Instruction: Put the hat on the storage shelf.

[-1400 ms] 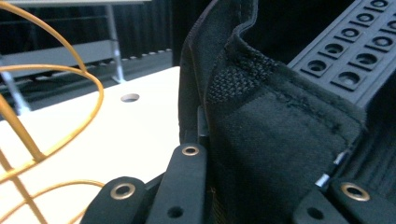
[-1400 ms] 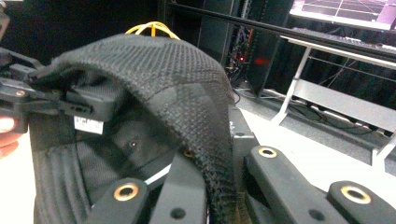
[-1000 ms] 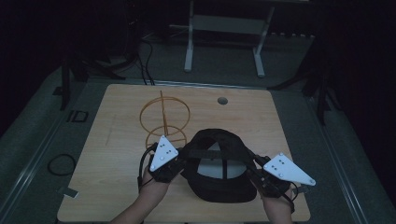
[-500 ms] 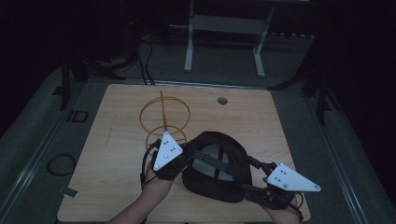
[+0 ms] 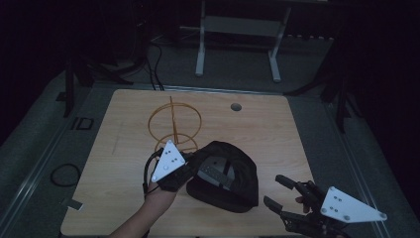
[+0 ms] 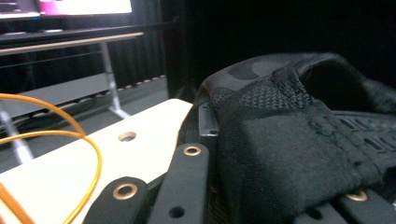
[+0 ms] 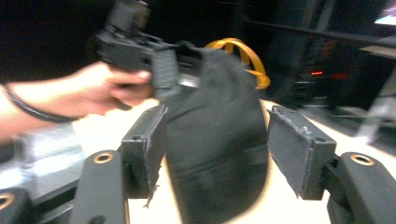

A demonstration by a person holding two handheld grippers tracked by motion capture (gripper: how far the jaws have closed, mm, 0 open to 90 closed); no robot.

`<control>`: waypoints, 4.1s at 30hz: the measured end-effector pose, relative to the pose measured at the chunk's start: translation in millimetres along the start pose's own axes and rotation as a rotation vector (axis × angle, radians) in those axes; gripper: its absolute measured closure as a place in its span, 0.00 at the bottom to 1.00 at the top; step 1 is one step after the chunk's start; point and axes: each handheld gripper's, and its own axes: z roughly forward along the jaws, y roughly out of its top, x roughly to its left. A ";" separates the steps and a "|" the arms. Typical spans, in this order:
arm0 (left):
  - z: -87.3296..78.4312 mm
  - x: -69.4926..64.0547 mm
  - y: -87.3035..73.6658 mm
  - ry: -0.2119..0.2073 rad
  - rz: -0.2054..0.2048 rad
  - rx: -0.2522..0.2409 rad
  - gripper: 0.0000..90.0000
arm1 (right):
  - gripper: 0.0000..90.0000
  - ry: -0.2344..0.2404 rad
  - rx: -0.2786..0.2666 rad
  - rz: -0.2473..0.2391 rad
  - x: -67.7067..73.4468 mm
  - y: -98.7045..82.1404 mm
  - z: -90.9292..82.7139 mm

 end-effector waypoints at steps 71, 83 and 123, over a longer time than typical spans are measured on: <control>-25.6 19.0 -2.5 -0.280 0.080 -0.035 0.60 | 0.97 0.066 0.056 -0.100 -18.1 16.9 52.3; -60.7 38.1 -27.2 -0.152 0.049 -0.010 0.45 | 0.97 -0.034 -0.006 -0.057 -43.5 37.8 53.1; -110.8 74.4 -150.5 0.134 -0.120 0.106 0.01 | 0.97 -0.009 0.144 -0.128 -51.7 109.5 226.7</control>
